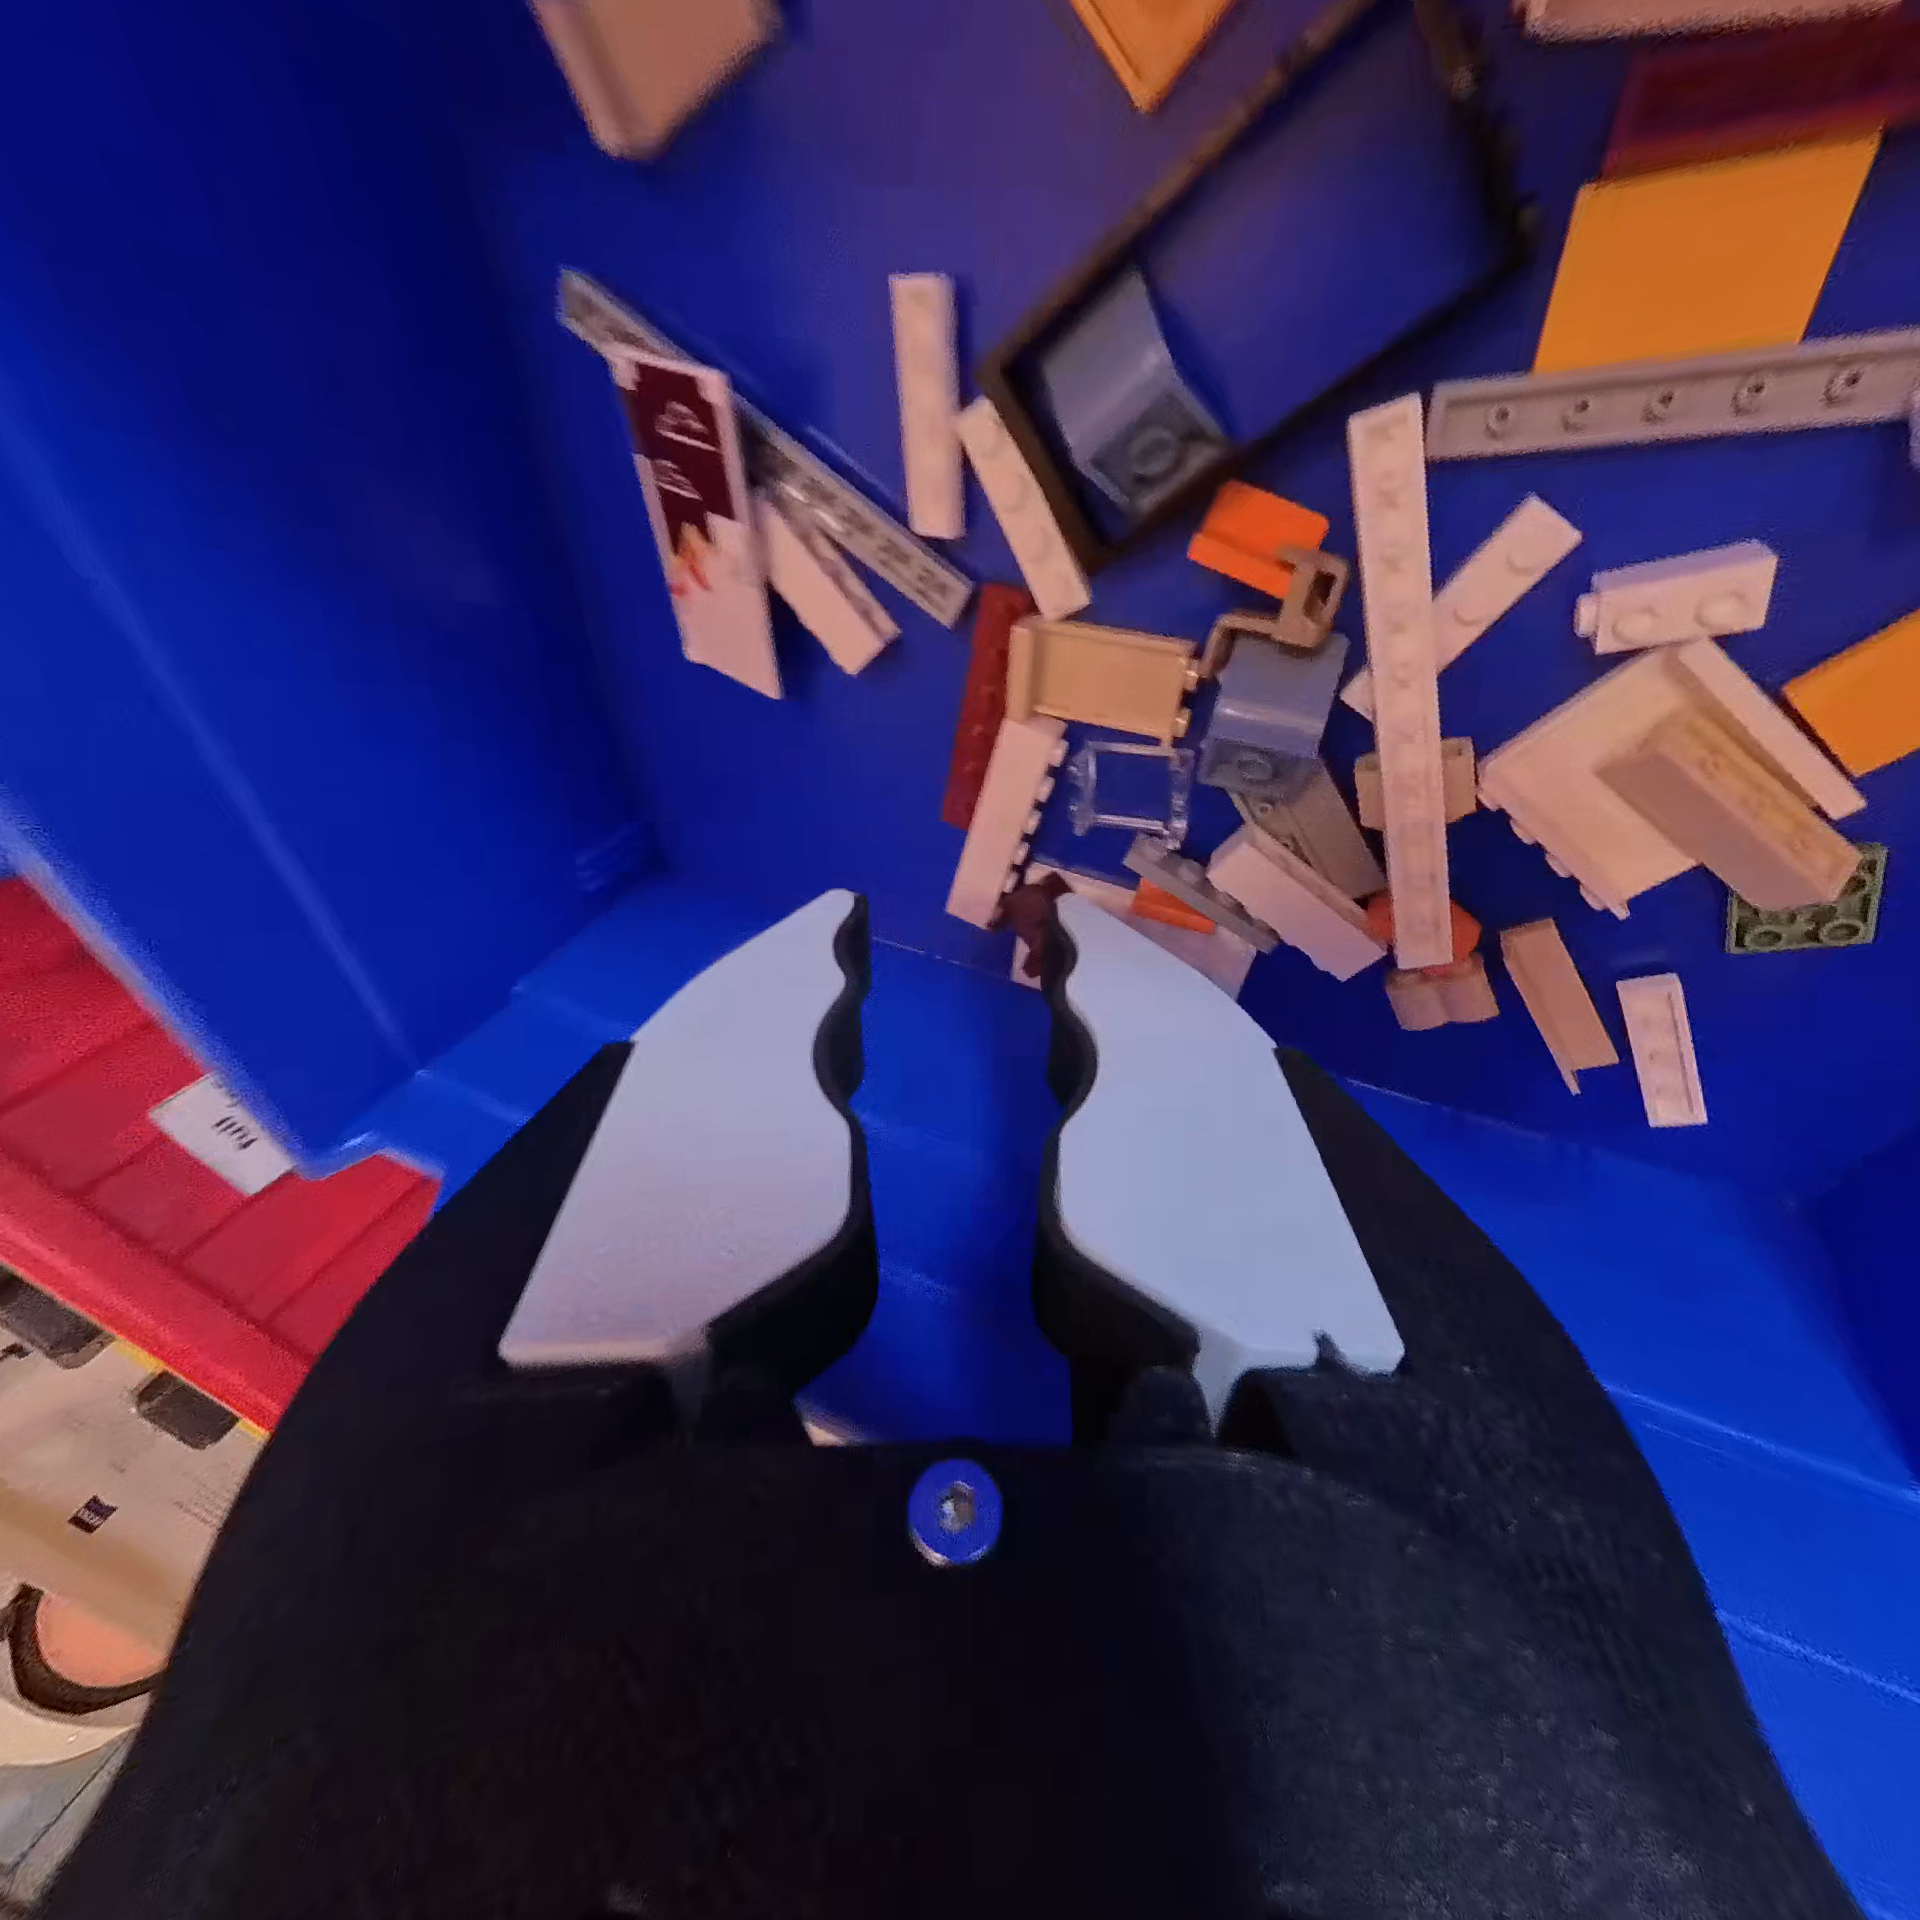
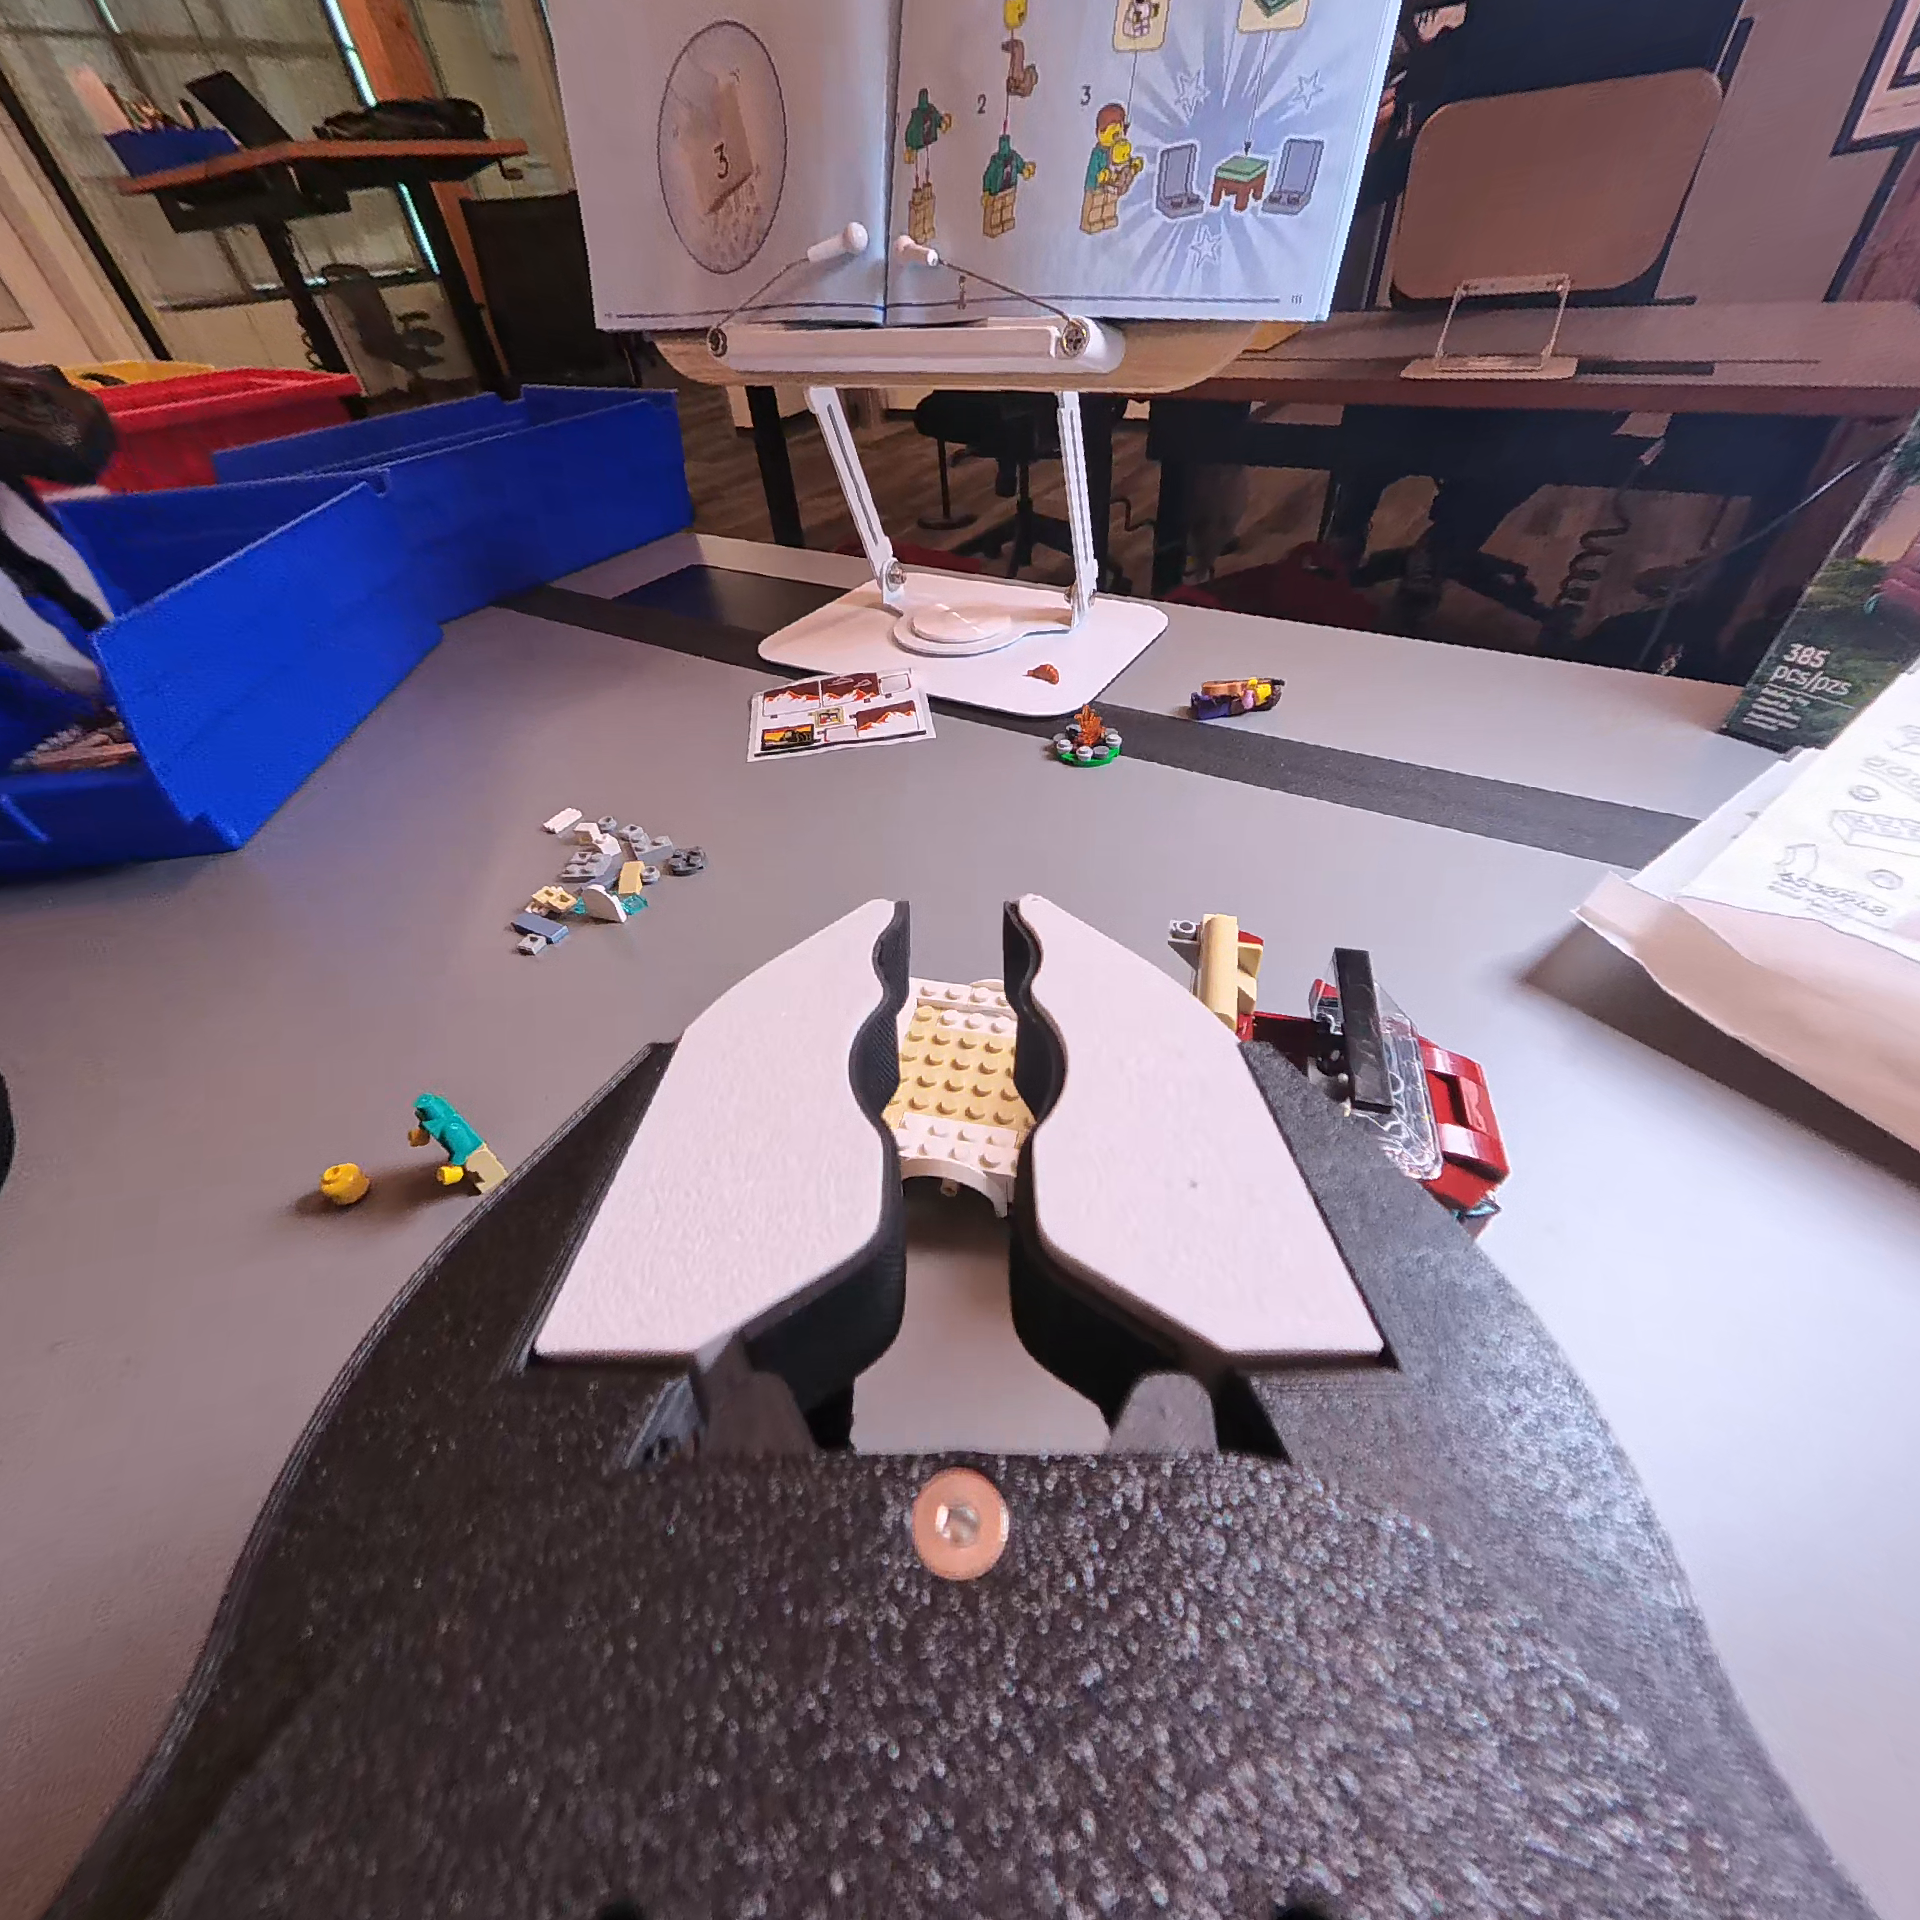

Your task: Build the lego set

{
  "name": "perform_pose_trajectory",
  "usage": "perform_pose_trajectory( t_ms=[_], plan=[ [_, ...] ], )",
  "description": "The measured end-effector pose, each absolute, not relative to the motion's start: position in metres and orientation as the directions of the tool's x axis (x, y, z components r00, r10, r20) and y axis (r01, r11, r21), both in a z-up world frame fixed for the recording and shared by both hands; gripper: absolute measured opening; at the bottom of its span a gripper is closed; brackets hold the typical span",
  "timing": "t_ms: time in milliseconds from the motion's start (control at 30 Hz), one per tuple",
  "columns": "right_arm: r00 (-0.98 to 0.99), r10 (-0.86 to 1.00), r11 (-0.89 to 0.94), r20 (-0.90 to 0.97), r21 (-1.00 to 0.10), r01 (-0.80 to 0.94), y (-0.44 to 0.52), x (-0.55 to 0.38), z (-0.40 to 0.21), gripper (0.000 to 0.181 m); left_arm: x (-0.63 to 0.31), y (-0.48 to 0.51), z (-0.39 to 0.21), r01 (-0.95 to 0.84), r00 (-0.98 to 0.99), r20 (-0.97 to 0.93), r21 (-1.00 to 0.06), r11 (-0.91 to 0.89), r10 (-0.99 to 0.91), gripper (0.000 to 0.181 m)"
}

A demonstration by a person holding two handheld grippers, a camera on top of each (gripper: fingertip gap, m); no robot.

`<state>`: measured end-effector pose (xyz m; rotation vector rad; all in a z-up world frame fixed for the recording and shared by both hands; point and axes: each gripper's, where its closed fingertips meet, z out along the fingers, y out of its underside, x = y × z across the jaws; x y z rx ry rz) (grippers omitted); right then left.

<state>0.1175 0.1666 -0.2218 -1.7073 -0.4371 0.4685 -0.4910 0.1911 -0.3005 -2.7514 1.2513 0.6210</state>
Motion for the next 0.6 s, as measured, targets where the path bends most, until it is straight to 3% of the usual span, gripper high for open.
perform_pose_trajectory(
  t_ms=[33, 167, 267, 433, 600],
  plan=[
    [0.845, 0.530, -0.179, -0.069, -0.983, 0.032, 0.167, 0.117, -0.222, 0.017, -0.489, 0.194, -0.295, -0.739, 0.590, -0.401, 0.082, -0.669, -0.701, 0.033],
    [0.841, 0.536, -0.187, -0.071, -0.982, 0.037, 0.166, 0.115, -0.224, 0.017, -0.457, 0.181, -0.288, -0.787, 0.587, -0.309, 0.001, -0.617, -0.749, 0.029],
    [0.838, 0.541, -0.190, -0.067, -0.981, 0.044, 0.166, 0.113, -0.225, 0.017, -0.418, 0.160, -0.295, -0.851, 0.523, -0.173, -0.047, -0.524, -0.834, 0.025],
    [0.837, 0.544, -0.197, -0.066, -0.979, 0.051, 0.166, 0.113, -0.227, 0.017, -0.366, 0.148, -0.307, -0.919, 0.390, -0.106, -0.112, -0.378, -0.915, 0.028],
    [0.836, 0.545, -0.207, -0.065, -0.976, 0.060, 0.166, 0.112, -0.231, 0.017, -0.348, 0.155, -0.323, -0.949, 0.312, -0.113, -0.092, -0.302, -0.943, 0.029]
  ],
)
